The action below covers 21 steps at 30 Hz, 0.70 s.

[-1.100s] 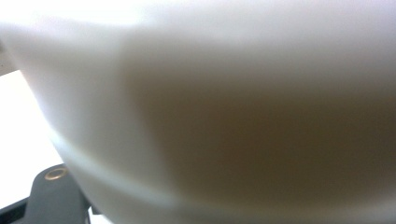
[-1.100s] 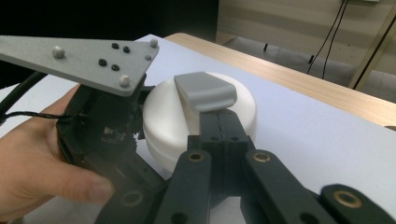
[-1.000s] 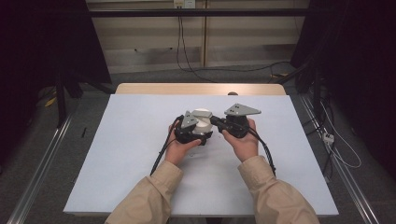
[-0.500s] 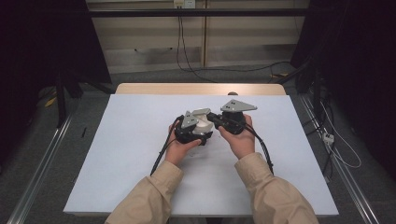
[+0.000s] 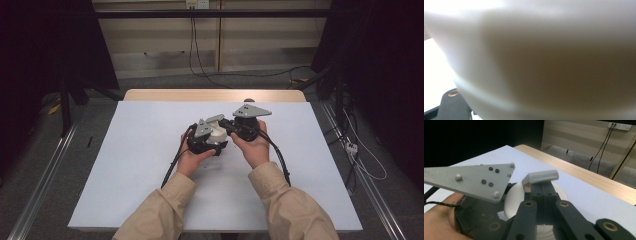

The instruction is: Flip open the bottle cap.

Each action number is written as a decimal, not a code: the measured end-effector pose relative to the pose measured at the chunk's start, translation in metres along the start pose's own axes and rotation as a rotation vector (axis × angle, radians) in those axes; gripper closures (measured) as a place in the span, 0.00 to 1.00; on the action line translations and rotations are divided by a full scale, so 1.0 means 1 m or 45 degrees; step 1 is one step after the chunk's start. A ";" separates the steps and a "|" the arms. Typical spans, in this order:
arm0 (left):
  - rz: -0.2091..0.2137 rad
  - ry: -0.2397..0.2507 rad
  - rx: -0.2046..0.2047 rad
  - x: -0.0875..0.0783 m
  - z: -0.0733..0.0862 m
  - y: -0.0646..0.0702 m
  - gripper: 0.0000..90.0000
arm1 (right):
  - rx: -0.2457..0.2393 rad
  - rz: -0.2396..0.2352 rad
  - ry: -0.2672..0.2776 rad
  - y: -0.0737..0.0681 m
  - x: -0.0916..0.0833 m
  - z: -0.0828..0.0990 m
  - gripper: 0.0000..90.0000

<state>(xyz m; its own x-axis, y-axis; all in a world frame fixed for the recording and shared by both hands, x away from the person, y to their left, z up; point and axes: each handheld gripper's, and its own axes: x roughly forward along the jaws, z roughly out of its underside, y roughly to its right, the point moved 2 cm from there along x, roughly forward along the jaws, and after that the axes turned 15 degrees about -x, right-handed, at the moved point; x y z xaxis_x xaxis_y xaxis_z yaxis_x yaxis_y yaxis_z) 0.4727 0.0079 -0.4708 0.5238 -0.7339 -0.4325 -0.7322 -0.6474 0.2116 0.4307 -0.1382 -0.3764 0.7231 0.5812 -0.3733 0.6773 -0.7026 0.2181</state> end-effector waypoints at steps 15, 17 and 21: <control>-0.006 0.000 -0.005 0.000 0.000 -0.001 0.21 | 0.012 -0.005 0.025 0.003 0.009 -0.010 1.00; -0.008 0.001 -0.005 0.000 0.000 -0.001 0.21 | 0.013 -0.006 0.026 0.003 0.010 -0.011 1.00; -0.001 -0.002 -0.011 0.000 0.000 0.000 0.21 | 0.008 -0.007 0.027 0.002 0.012 -0.013 1.00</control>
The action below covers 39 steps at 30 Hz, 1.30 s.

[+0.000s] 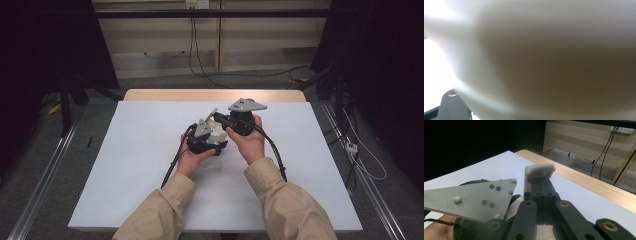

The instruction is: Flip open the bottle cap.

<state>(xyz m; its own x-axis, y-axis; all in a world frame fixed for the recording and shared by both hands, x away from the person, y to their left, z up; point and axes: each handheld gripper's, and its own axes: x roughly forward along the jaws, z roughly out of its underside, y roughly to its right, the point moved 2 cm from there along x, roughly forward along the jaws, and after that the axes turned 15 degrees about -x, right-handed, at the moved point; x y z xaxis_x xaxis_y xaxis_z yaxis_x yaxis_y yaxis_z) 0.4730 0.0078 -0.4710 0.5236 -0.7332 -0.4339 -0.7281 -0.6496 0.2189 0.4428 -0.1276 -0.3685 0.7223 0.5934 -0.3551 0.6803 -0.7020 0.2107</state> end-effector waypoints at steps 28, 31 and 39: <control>-0.014 -0.006 0.018 0.000 0.000 -0.001 0.21 | -0.020 -0.018 0.010 -0.002 0.017 -0.009 1.00; -0.014 -0.008 0.019 0.000 -0.001 -0.001 0.21 | -0.022 -0.017 0.014 -0.002 0.021 -0.009 1.00; -0.016 -0.008 0.017 0.000 -0.001 -0.001 0.21 | -0.018 -0.026 0.025 -0.003 0.025 -0.009 1.00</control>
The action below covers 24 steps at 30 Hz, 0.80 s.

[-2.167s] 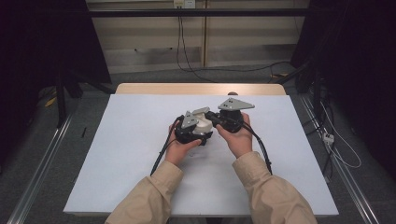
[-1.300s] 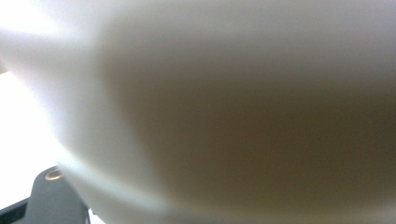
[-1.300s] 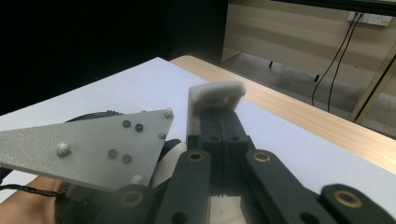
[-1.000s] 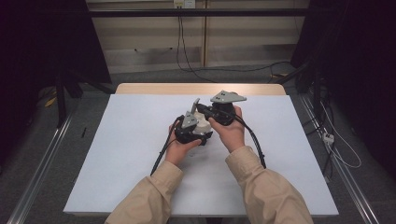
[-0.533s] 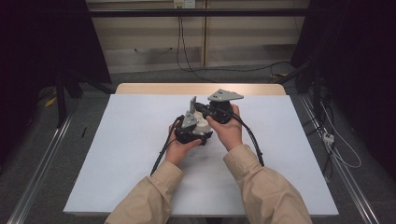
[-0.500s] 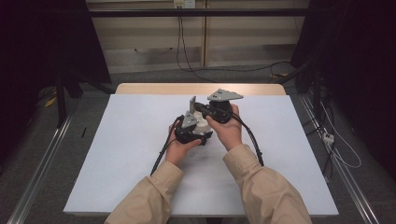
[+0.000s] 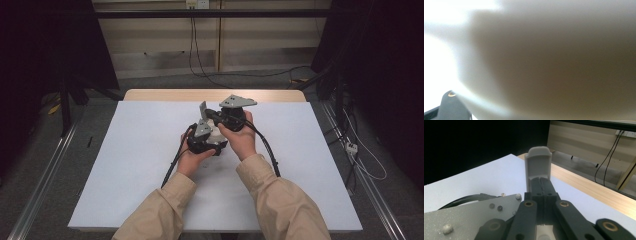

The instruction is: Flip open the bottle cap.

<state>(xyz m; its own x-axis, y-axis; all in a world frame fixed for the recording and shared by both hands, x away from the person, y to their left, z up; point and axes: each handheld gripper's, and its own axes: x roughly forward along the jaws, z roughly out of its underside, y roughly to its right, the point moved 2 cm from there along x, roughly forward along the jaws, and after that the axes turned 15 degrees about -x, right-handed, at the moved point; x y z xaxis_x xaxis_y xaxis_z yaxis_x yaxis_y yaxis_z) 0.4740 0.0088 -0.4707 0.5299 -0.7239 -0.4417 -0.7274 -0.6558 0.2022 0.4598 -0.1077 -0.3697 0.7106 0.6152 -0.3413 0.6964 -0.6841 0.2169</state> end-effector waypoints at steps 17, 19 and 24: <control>0.000 0.005 -0.009 0.000 0.000 0.001 0.21 | -0.005 -0.013 0.000 -0.001 0.007 0.003 1.00; 0.003 0.005 -0.008 0.001 0.000 0.001 0.21 | -0.007 -0.011 0.002 -0.001 0.007 0.003 1.00; 0.004 0.003 -0.009 0.000 0.000 0.001 0.21 | -0.012 -0.007 0.000 -0.001 0.008 0.004 1.00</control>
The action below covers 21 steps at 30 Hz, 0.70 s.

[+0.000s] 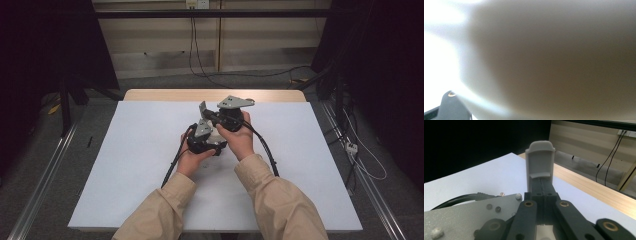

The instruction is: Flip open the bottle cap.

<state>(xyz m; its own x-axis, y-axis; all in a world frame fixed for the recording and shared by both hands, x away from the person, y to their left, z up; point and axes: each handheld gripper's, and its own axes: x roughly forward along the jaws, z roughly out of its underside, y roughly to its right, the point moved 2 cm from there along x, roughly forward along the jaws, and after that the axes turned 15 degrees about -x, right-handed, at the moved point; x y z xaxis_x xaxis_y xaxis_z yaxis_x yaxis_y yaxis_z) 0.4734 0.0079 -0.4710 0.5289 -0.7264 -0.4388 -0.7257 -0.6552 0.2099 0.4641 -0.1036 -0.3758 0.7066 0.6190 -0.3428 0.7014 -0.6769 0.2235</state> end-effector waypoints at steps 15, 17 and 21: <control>-0.005 0.001 0.002 0.000 0.000 0.000 0.21 | -0.004 0.001 -0.006 0.001 0.003 0.001 1.00; -0.005 0.001 0.002 0.000 0.000 0.000 0.21 | -0.005 -0.001 -0.006 0.001 0.004 0.001 1.00; -0.004 0.000 0.005 0.000 0.000 0.000 0.21 | -0.008 -0.006 -0.014 0.001 0.006 0.001 1.00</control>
<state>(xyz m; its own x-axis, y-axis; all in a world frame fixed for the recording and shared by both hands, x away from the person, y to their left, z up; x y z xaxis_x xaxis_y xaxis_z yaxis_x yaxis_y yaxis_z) 0.4733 0.0079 -0.4709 0.5309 -0.7245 -0.4396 -0.7257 -0.6565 0.2056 0.4686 -0.1006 -0.3782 0.7024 0.6177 -0.3538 0.7051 -0.6717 0.2273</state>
